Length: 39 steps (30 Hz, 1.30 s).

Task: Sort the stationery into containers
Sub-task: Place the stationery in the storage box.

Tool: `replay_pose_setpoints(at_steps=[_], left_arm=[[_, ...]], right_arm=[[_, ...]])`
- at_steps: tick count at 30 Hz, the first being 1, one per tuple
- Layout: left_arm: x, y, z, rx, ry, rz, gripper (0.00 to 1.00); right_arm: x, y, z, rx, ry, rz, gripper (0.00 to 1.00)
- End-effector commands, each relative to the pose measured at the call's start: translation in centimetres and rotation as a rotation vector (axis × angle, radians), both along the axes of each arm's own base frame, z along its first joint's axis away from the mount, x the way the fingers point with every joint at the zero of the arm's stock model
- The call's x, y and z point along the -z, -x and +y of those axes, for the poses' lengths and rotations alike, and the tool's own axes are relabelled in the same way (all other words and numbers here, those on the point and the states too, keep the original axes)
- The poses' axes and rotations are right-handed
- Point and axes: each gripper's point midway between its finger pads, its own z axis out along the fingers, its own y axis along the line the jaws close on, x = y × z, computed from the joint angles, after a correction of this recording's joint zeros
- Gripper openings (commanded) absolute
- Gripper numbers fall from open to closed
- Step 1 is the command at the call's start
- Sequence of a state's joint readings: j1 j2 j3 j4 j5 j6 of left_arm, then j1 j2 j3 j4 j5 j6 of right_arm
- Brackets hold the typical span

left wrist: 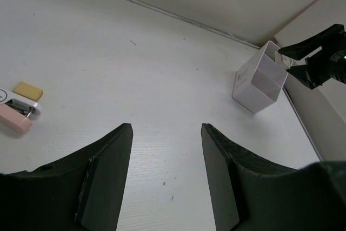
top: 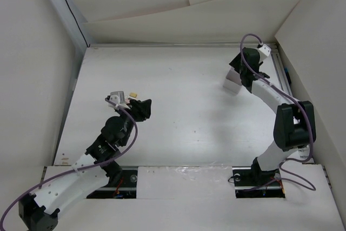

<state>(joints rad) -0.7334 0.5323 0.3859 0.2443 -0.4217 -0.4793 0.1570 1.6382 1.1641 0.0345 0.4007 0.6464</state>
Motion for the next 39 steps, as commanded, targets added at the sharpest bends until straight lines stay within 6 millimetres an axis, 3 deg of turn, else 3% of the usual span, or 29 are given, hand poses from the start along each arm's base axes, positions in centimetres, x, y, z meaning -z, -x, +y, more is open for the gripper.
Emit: replay_pose_setpoints(at_steps=[1, 5, 12, 15, 20, 25, 28, 30, 32, 33, 34, 35, 36, 37, 38, 39], left_arm=[[-2.3, -0.2, -0.3, 0.007, 0.035, -0.056, 0.50], [-2.0, -0.3, -0.2, -0.003, 0.034, -0.055, 0.50], [-2.2, -0.4, -0.1, -0.012, 0.033, -0.054, 0.50], [-2.2, -0.3, -0.4, 0.006, 0.033, -0.054, 0.50], [-2.0, -0.5, -0.1, -0.016, 0.033, -0.054, 0.50], [-1.9, -0.5, -0.3, -0.006, 0.025, -0.045, 0.50], [-1.5, -0.6, -0.2, -0.015, 0.022, -0.042, 0.50], [-1.9, -0.4, -0.3, -0.006, 0.036, -0.046, 0.49], [-2.5, -0.3, 0.2, -0.023, 0.061, -0.059, 0.47], [-2.2, -0.4, 0.8, -0.057, 0.061, -0.058, 0.47], [-1.7, -0.4, 1.2, -0.074, 0.067, -0.045, 0.47], [-2.0, -0.3, 1.5, -0.086, 0.075, -0.054, 0.47], [-2.4, -0.1, 1.8, -0.095, 0.099, -0.060, 0.46], [-2.4, 0.0, 2.1, -0.106, 0.113, -0.062, 0.46], [-2.4, 0.2, 2.7, -0.122, 0.126, -0.075, 0.46], [-2.8, 0.3, 3.1, -0.139, 0.138, -0.087, 0.46]], right_arm=[[-2.5, -1.5, -1.0, 0.045, -0.021, -0.086, 0.60], [-1.2, -1.7, -2.5, 0.067, -0.033, -0.068, 0.61], [-0.3, -2.1, -2.3, 0.059, -0.034, -0.049, 0.65], [-0.2, -2.4, -2.8, 0.068, -0.034, -0.048, 0.70], [-0.6, -2.6, -3.1, 0.069, -0.038, -0.057, 0.87], [-1.4, -1.8, -2.9, 0.059, -0.044, -0.071, 0.92], [-2.6, -1.1, -0.3, -0.005, -0.068, -0.107, 0.89], [-3.1, -0.3, 2.9, -0.082, -0.052, -0.121, 0.86], [-4.2, 0.3, 5.3, -0.140, -0.019, -0.142, 0.76], [-4.6, 1.0, 7.8, -0.191, -0.010, -0.150, 0.70], [-4.9, 1.2, 9.2, -0.223, -0.001, -0.158, 0.55], [-4.8, 1.4, 10.7, -0.276, 0.019, -0.153, 0.49], [-4.8, 2.1, 14.0, -0.372, 0.015, -0.152, 0.40], [-5.4, 2.3, 15.8, -0.420, 0.003, -0.163, 0.32], [-4.4, 3.3, 19.7, -0.555, 0.010, -0.143, 0.25], [-4.3, 2.9, 19.9, -0.561, 0.024, -0.141, 0.23]])
